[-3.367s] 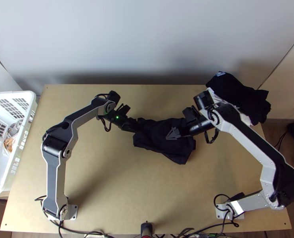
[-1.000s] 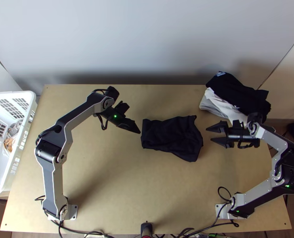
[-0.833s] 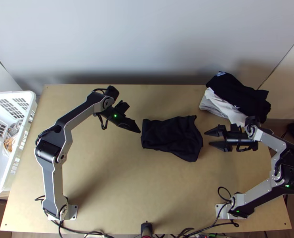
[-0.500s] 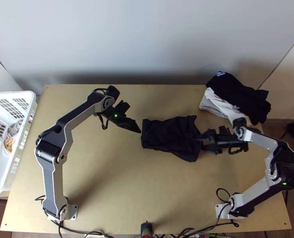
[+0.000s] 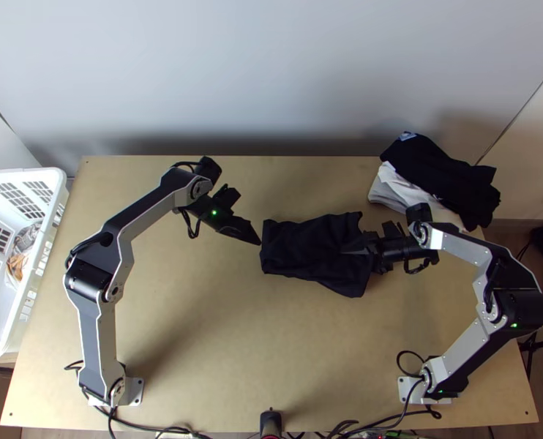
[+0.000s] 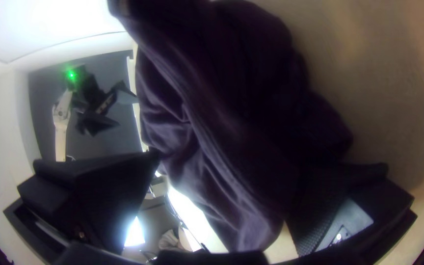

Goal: Fold the t-shirt

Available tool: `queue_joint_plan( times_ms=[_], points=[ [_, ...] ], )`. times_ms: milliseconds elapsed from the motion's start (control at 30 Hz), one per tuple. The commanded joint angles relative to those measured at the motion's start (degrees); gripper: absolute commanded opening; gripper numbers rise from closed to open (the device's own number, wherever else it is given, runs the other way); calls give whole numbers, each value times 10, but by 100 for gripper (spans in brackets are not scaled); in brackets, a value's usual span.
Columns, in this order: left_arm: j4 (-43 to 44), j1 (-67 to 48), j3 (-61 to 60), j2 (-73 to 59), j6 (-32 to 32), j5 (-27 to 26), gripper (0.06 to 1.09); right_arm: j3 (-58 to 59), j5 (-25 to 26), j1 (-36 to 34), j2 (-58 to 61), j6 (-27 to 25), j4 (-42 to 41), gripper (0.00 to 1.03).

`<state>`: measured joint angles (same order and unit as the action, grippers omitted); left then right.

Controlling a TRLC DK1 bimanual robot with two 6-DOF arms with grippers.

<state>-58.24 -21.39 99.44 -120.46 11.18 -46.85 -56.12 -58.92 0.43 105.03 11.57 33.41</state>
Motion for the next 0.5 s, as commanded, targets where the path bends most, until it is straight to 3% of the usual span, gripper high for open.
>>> queue_joint_plan(
  times_ms=[0, 300, 333, 367, 400, 467],
  points=[
    [-4, 6, 2, 1, 2, 0, 104, -24, 0, 16, 20, 17, -21, 98],
    [-12, 6, 17, 3, -3, 0, 104, -48, 1, 51, 32, 33, -43, 97],
    [-13, 8, 17, 4, -3, 0, 104, -43, 2, 52, 27, 33, -42, 82],
    [-14, 9, 17, 5, -2, 1, 104, -40, 13, 50, 24, 36, -45, 50],
    [-15, 11, 17, 6, -2, 0, 104, -37, 24, 48, 22, 45, -59, 8],
    [-17, 12, 17, 7, -1, 0, 104, -29, 26, 46, 19, 64, -84, 3]
  ],
)
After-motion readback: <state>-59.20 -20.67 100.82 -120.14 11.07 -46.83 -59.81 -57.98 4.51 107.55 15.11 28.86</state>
